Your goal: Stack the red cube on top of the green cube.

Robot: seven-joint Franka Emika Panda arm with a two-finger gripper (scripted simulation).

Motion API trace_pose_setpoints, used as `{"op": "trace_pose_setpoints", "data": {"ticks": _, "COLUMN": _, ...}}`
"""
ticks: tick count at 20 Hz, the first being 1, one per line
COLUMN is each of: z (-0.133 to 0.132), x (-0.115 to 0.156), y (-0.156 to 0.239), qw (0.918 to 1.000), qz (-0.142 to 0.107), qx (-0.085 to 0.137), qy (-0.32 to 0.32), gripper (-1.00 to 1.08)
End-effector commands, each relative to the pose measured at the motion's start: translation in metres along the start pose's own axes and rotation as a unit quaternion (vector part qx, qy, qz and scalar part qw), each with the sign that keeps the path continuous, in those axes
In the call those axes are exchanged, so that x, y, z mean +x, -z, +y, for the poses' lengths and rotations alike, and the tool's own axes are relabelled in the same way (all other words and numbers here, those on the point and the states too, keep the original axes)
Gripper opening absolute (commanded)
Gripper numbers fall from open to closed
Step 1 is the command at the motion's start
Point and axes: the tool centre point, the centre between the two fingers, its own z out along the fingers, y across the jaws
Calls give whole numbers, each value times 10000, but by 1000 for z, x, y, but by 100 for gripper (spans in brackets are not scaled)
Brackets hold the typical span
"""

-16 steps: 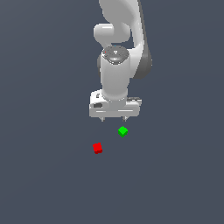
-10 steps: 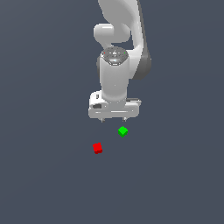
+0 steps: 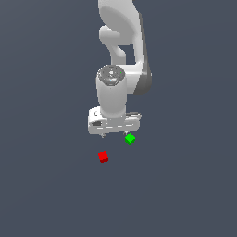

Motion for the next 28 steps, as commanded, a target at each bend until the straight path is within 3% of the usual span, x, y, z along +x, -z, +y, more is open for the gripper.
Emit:
{"op": "trace_pose_setpoints", "data": {"ticks": 1, "z": 11, "x": 5, "y": -14, "qw": 9999, "qz": -15, "qx": 3, "qy": 153, "gripper": 100}}
{"op": "trace_pose_setpoints", "data": {"ticks": 13, "z": 55, "x": 36, "y": -73, "qw": 9965, "qz": -68, "qx": 13, "qy": 838, "gripper": 100}}
{"op": "trace_pose_setpoints", "data": {"ticks": 28, "z": 63, "x": 42, "y": -93, "qw": 9953, "qz": -81, "qx": 13, "qy": 963, "gripper": 100}}
